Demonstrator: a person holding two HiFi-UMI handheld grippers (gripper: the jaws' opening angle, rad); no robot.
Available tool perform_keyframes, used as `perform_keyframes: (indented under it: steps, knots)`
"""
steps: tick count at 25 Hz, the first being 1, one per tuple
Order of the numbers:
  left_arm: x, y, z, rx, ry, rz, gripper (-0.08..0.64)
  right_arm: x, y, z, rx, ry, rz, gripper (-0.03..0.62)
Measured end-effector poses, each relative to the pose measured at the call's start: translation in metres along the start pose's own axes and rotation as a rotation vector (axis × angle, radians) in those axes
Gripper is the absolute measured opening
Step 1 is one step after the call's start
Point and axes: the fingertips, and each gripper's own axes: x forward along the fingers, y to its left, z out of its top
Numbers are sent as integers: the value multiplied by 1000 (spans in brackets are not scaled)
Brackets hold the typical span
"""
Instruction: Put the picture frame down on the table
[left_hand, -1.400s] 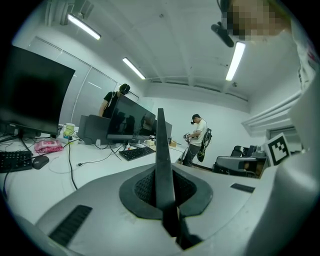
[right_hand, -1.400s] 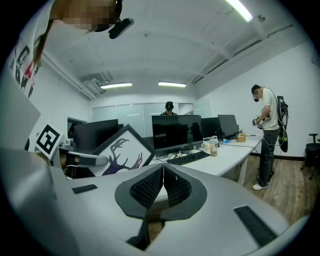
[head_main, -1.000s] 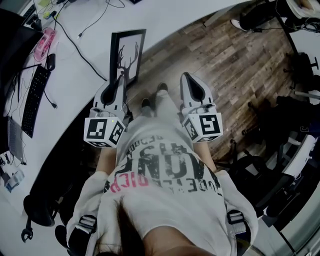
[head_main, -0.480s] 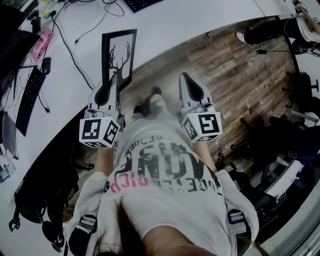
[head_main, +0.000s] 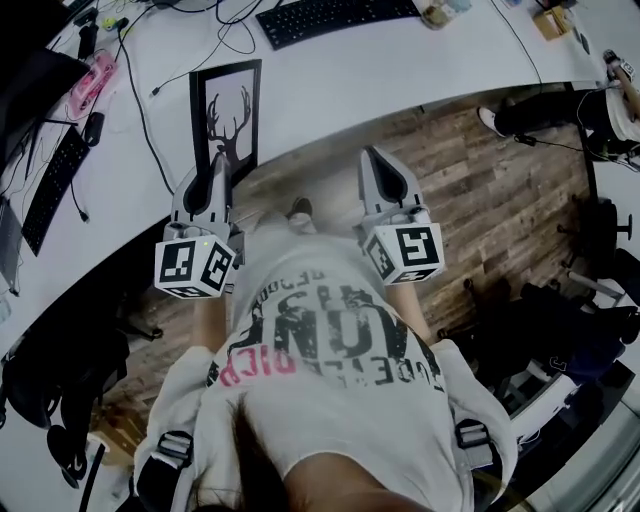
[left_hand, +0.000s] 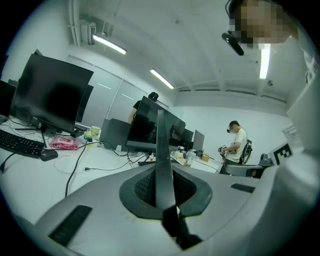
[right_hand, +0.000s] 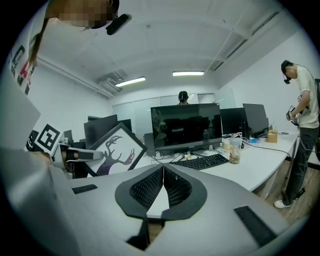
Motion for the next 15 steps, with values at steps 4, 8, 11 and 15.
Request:
perform_keyframes:
  steps: [4,8,11,15]
  knots:
    - [5,1,1,-12,-4,30,11,9,-9,2,4,3,21,2]
    - [11,6,5,-13,-9,50,10,24,-10,5,8,7,44,2]
    - [19,14,8,-19,-9,56,10,40,-8,6,9,12,59,2]
    - [33,31,16,-29,-8,59,9,66,-4,10,10,22,71,2]
